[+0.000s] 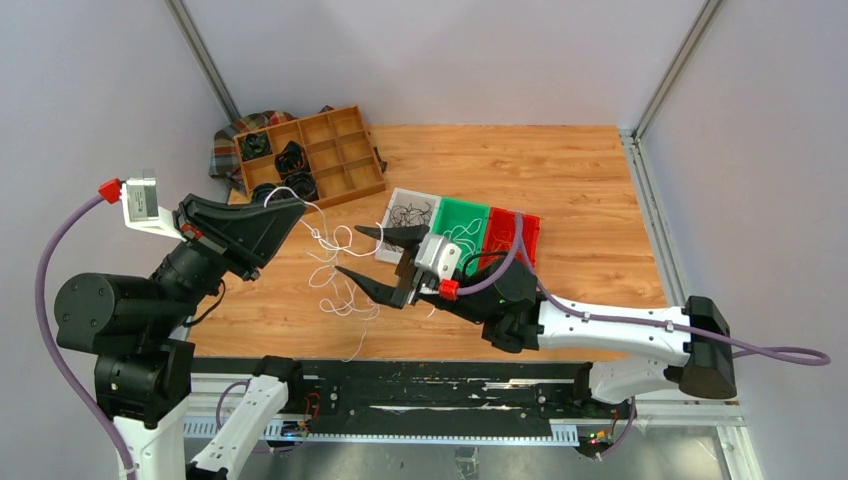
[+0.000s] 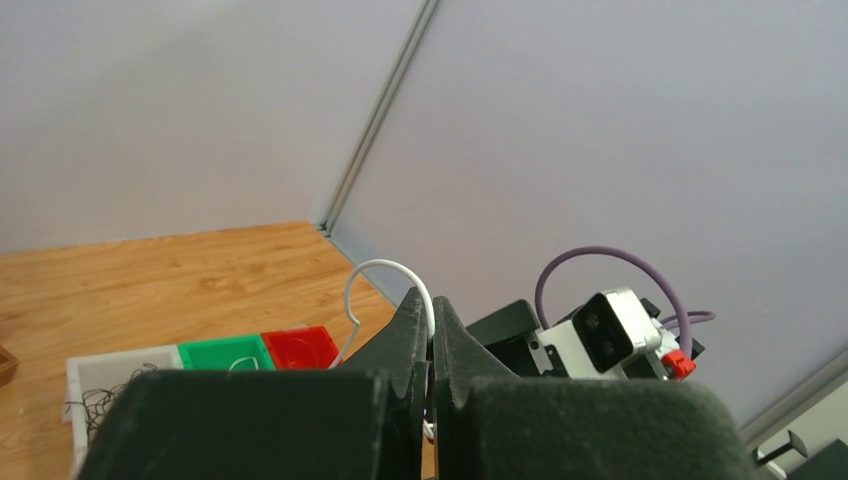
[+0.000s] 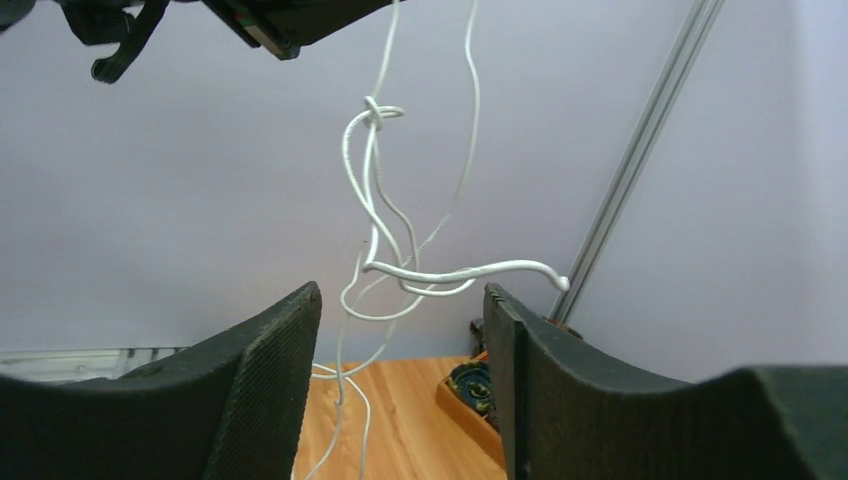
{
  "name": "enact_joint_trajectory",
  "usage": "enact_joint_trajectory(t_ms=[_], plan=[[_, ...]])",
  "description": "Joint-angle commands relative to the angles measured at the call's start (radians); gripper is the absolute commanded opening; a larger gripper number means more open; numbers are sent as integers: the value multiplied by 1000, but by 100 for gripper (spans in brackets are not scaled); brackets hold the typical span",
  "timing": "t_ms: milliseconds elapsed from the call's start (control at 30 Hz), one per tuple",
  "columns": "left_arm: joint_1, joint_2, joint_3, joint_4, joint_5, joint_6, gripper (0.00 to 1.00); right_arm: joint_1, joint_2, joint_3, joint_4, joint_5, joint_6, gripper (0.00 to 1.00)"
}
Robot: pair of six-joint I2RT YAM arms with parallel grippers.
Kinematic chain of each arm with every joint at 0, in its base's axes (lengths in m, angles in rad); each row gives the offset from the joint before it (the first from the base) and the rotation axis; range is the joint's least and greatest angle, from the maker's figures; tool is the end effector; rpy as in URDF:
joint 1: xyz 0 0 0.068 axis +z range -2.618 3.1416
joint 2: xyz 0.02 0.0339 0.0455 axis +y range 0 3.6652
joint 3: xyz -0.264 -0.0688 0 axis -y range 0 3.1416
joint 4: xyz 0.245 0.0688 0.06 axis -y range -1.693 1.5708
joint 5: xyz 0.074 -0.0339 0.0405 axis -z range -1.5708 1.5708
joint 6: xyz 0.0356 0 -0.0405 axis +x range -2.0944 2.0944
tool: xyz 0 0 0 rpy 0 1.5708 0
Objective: Untangle the cables
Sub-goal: Untie the cable.
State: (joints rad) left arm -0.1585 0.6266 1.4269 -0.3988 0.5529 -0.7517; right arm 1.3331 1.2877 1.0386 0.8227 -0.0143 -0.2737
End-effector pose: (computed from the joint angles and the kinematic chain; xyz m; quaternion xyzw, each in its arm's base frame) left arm 0.0264 -0.0232 0.5267 0.0625 0.5743 -0.4879 0.6544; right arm 0.0679 0.2825 0.4242 -0.3485 0.3275 0.4467 0.7561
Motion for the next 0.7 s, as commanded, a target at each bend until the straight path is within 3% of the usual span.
enact_joint_trajectory(t_ms=[0,267,400,667], plan=[[7,13,24,-8,16,-13,0,33,21,38,79,58,-131,57],[7,16,21,-35,-2,-7,0,43,31,69,90,70,-142,17],[7,16,17,-42,-8,-6,1,45,32,79,83,72,-142,3],[7,13,18,-69,-25,22,0,45,-24,44,67,147,-134,1]])
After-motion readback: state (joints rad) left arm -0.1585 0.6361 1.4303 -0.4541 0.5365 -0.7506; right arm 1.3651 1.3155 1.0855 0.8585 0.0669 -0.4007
